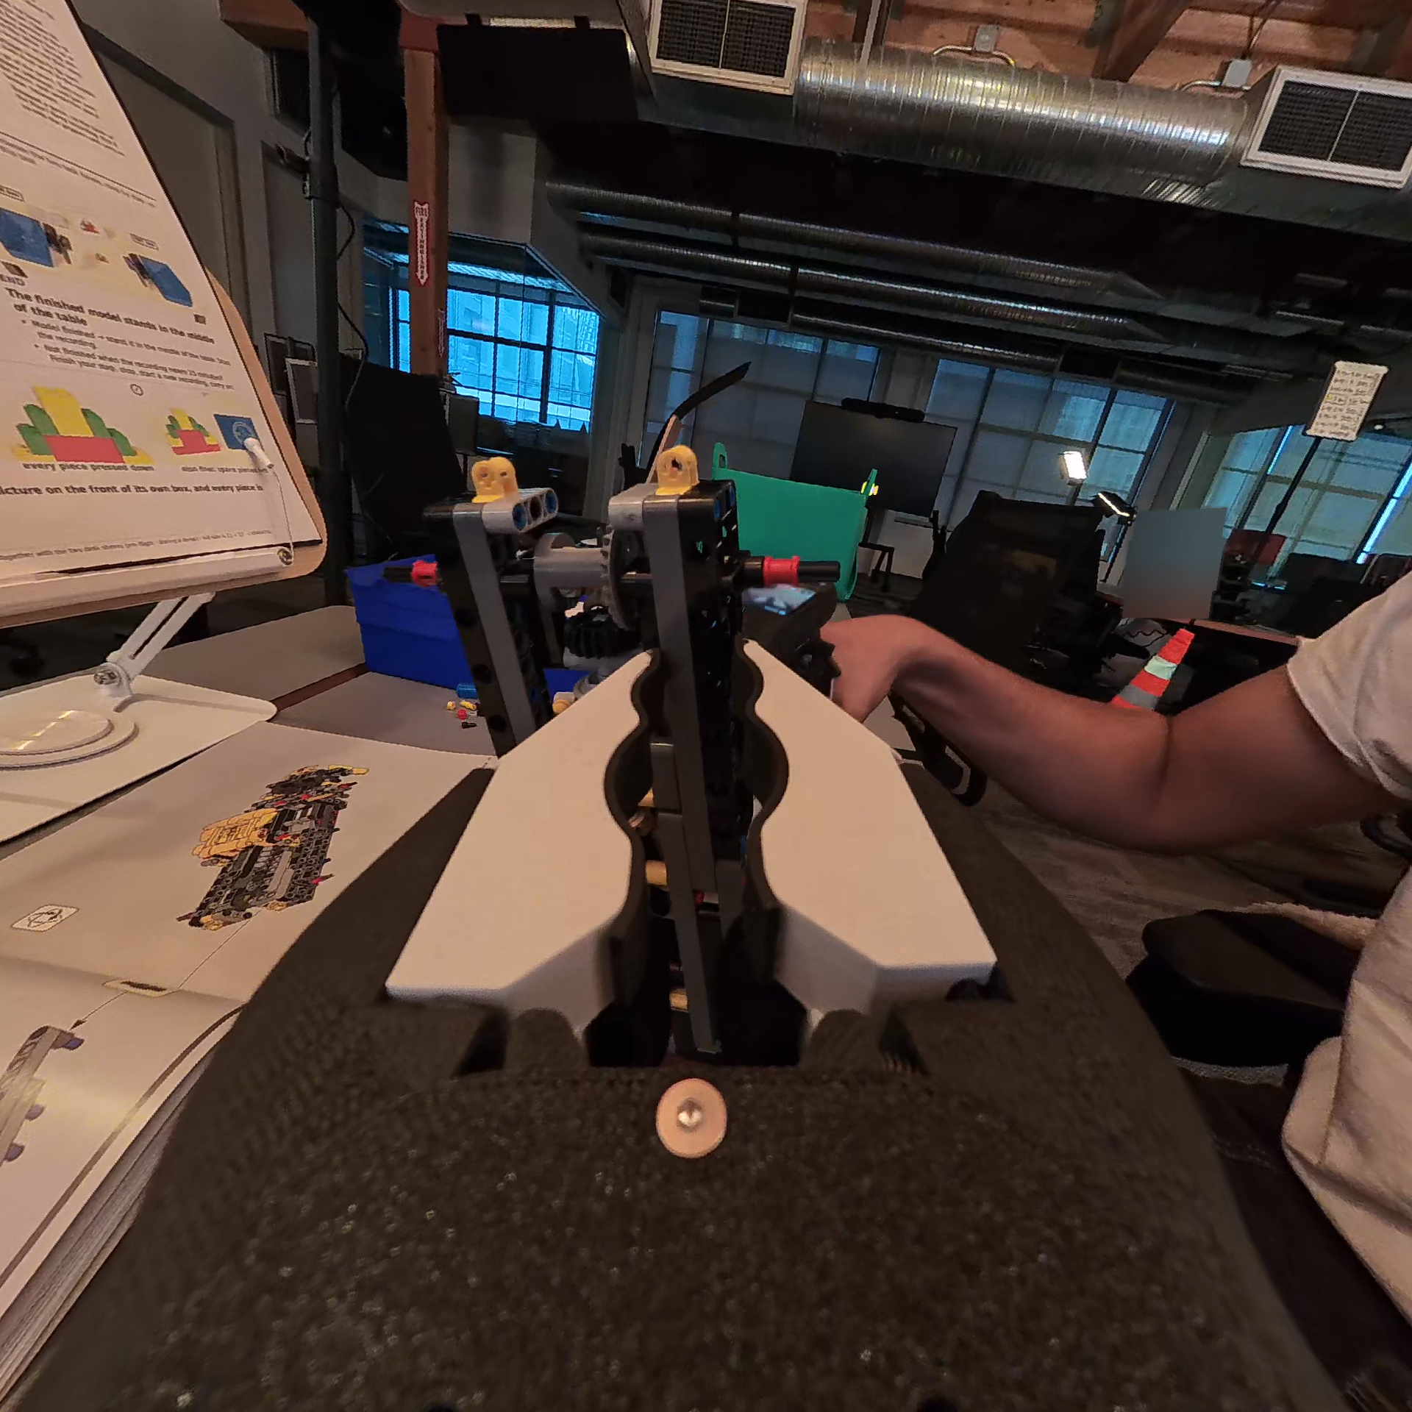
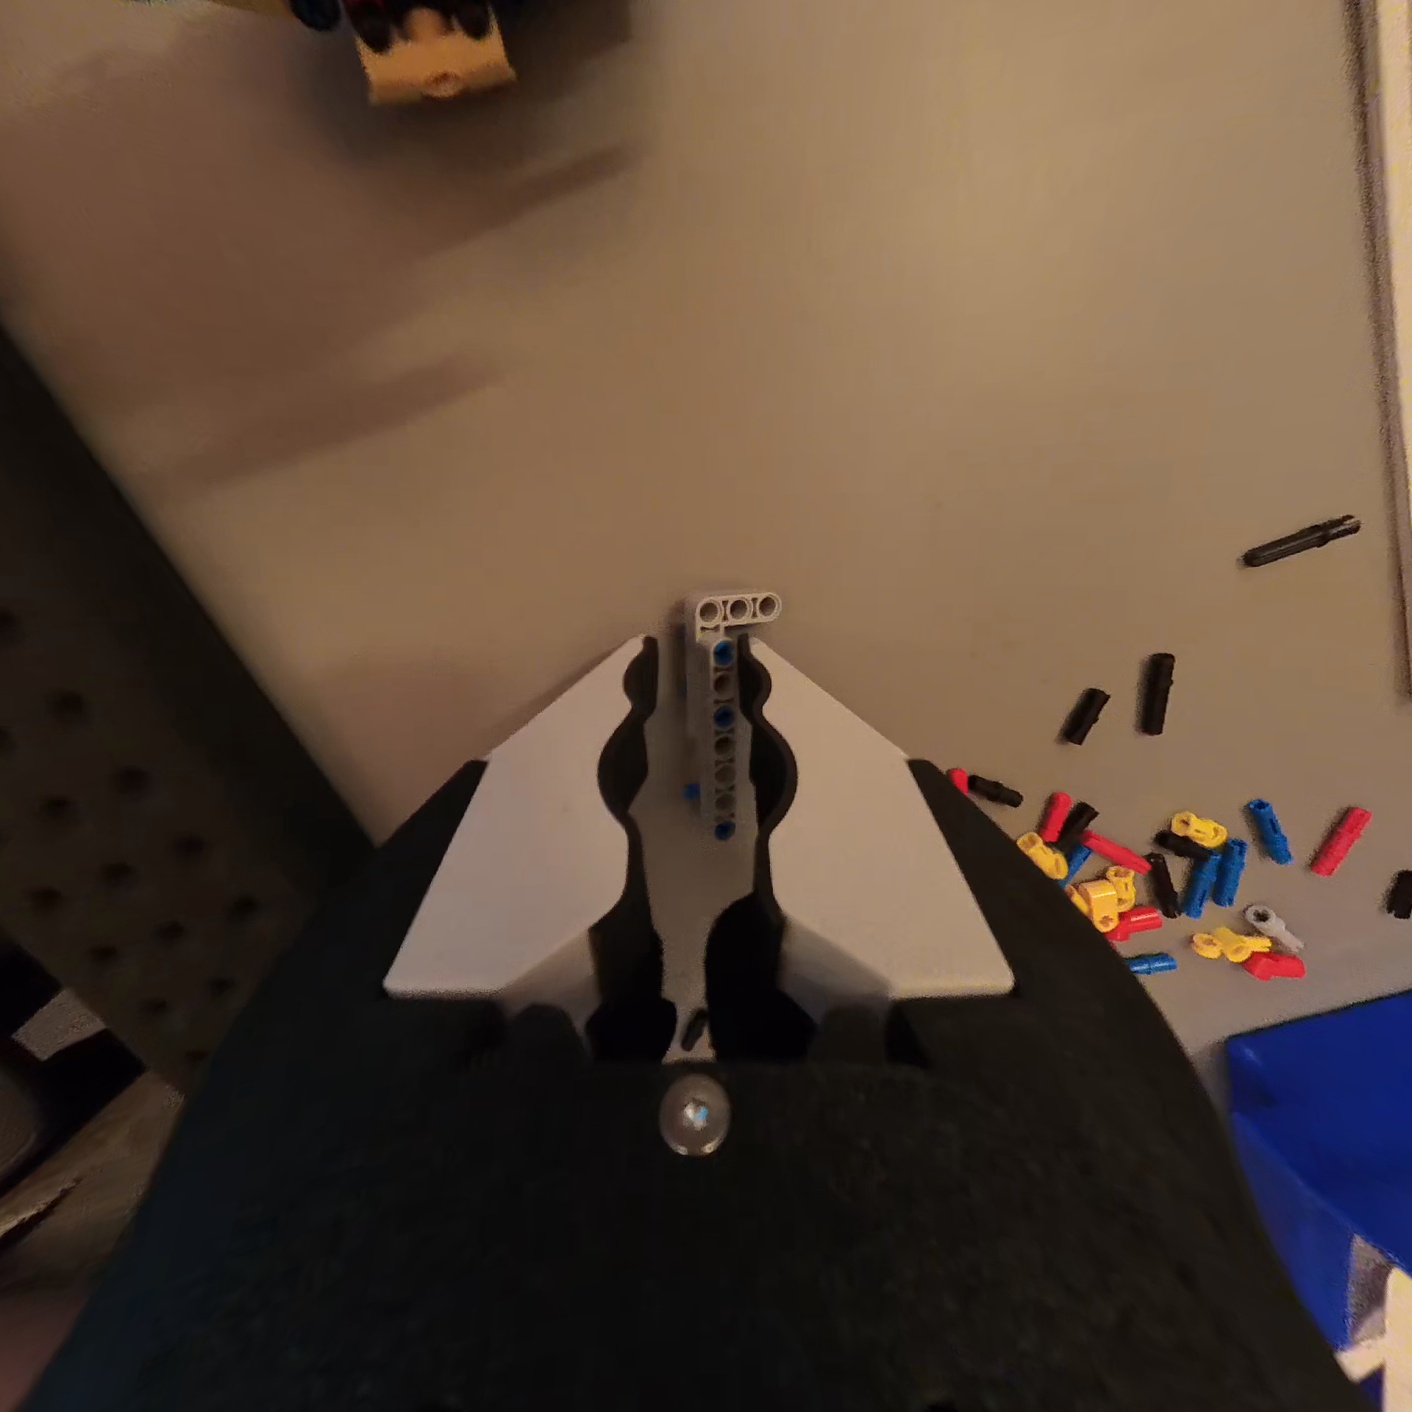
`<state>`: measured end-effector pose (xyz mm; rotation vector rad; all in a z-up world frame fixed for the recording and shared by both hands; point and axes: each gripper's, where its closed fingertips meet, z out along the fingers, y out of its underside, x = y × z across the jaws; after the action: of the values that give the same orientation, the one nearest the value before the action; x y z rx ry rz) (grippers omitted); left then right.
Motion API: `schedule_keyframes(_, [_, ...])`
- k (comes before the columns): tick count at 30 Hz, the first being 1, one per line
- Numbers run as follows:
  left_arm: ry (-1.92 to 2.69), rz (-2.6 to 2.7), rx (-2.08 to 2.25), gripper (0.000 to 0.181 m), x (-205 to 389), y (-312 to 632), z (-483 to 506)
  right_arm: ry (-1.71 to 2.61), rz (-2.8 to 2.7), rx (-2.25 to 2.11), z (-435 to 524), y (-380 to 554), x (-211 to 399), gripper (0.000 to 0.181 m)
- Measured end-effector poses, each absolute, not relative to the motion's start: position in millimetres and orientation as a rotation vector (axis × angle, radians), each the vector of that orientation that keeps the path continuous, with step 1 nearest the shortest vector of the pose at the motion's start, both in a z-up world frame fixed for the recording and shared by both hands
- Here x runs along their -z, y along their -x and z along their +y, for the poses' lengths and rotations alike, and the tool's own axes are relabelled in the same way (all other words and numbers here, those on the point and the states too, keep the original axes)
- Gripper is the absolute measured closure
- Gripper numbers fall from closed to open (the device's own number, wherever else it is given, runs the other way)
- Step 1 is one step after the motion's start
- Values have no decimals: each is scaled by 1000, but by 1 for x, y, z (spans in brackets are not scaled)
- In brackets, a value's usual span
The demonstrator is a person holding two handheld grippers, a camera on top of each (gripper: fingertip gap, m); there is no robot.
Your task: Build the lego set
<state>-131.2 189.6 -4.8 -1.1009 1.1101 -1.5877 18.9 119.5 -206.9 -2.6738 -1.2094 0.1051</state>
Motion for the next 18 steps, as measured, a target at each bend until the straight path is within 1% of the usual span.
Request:
schedule_keyframes(3, [1101, 1113, 1575, 165, 5, 131, 190, 2662, -1202, -91, 117, -24, 199, 163])
schedule_keyframes(7, [1098, 1123, 1578, 165, 5, 131, 187, 2681, -1201, -95, 110, -35, 204, 164])
schedule_keyframes(16, [1086, 1138, 1568, 165, 4, 130, 183, 2635, -1092, -493, 116, -23, 202, 163])
schedule_keyframes(18, [1084, 1138, 1563, 165, 4, 130, 183, 2632, -1113, -475, 118, -22, 204, 173])
